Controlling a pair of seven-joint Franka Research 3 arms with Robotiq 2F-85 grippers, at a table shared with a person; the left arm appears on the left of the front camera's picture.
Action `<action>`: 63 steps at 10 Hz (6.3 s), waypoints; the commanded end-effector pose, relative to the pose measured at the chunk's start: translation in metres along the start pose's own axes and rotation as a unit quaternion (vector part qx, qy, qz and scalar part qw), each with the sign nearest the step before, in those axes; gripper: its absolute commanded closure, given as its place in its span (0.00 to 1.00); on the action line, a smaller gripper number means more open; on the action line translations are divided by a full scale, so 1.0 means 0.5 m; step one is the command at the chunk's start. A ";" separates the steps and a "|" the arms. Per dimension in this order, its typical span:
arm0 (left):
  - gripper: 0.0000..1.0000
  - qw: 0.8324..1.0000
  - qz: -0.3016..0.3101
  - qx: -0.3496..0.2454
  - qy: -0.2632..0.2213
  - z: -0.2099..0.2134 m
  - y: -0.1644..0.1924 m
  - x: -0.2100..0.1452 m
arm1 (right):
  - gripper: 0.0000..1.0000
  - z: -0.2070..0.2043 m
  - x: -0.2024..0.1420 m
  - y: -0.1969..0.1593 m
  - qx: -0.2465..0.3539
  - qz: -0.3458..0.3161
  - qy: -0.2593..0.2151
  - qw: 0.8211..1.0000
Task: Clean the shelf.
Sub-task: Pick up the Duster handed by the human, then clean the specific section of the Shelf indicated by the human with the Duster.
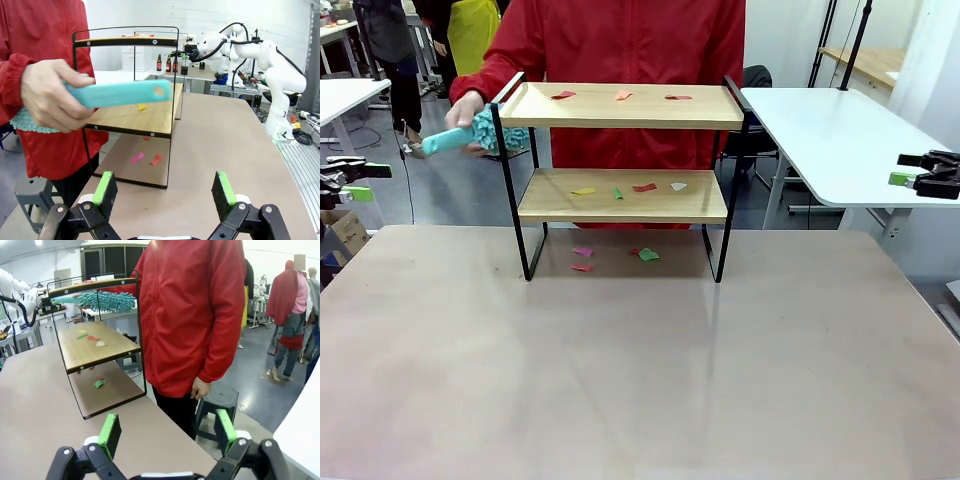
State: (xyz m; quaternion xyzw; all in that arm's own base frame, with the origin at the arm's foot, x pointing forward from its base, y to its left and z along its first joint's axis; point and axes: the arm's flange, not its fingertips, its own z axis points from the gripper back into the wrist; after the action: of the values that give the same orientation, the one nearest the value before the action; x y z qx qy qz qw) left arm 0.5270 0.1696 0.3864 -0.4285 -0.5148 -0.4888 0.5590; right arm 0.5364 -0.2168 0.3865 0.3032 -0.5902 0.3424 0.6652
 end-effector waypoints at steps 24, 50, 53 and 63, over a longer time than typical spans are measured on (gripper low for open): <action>0.00 0.860 0.175 0.344 0.333 -0.367 -0.194 0.478 | 0.00 -0.010 0.018 0.006 -0.007 -0.009 0.001 1.000; 1.00 0.778 0.226 0.425 0.403 -0.426 -0.138 0.401 | 0.00 -0.010 0.018 0.006 -0.007 -0.009 0.001 1.000; 1.00 0.771 0.234 0.439 0.399 -0.429 -0.136 0.402 | 0.00 -0.010 0.018 0.006 -0.007 -0.009 0.001 1.000; 1.00 0.771 0.241 0.438 0.394 -0.422 -0.137 0.396 | 0.00 -0.010 0.018 0.006 -0.007 -0.009 0.001 1.000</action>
State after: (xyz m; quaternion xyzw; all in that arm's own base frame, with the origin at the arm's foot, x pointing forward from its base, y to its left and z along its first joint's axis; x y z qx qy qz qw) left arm 0.4905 -0.0731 0.5588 -0.0141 -0.2856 -0.1820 0.9408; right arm 0.5371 -0.2158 0.3883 0.3050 -0.5907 0.3396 0.6654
